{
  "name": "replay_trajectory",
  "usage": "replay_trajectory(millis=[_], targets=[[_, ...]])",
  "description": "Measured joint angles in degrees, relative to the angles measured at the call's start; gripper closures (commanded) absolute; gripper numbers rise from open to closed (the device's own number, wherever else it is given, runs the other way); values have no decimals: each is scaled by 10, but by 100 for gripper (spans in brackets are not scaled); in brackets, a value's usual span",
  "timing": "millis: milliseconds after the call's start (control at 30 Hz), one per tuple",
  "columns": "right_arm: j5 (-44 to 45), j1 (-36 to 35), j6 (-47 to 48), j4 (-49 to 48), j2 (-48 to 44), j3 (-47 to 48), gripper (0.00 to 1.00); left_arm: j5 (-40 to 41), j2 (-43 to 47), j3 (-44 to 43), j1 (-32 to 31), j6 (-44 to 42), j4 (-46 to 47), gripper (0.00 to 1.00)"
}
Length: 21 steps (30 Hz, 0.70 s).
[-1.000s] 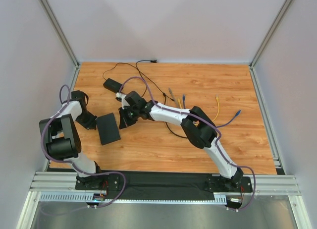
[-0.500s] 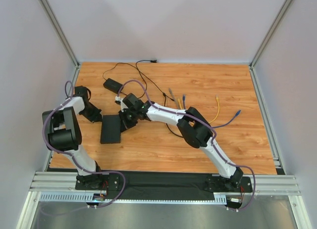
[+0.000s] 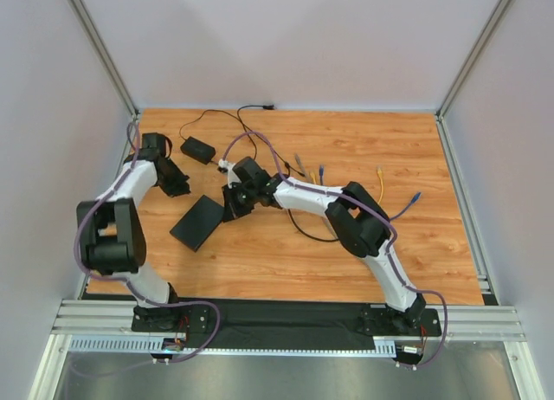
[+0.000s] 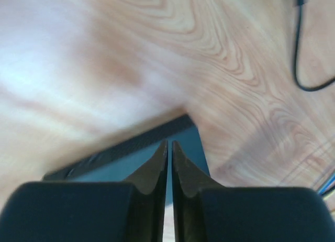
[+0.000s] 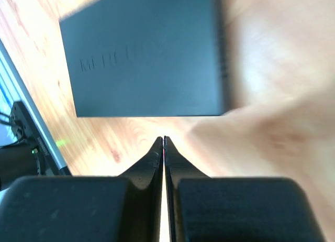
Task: Pull the plug from the switch port
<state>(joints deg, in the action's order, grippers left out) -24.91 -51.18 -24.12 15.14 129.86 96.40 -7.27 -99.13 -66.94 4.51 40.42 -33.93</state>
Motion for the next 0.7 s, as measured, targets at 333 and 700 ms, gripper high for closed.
replay_trajectory(millis=[333,700], targets=[[-14,44,85,48,6,79,42,135,396,155,5,68,-40,39],[-71,44,150,121,145,254,39,61,490,398,20,163,-40,47]])
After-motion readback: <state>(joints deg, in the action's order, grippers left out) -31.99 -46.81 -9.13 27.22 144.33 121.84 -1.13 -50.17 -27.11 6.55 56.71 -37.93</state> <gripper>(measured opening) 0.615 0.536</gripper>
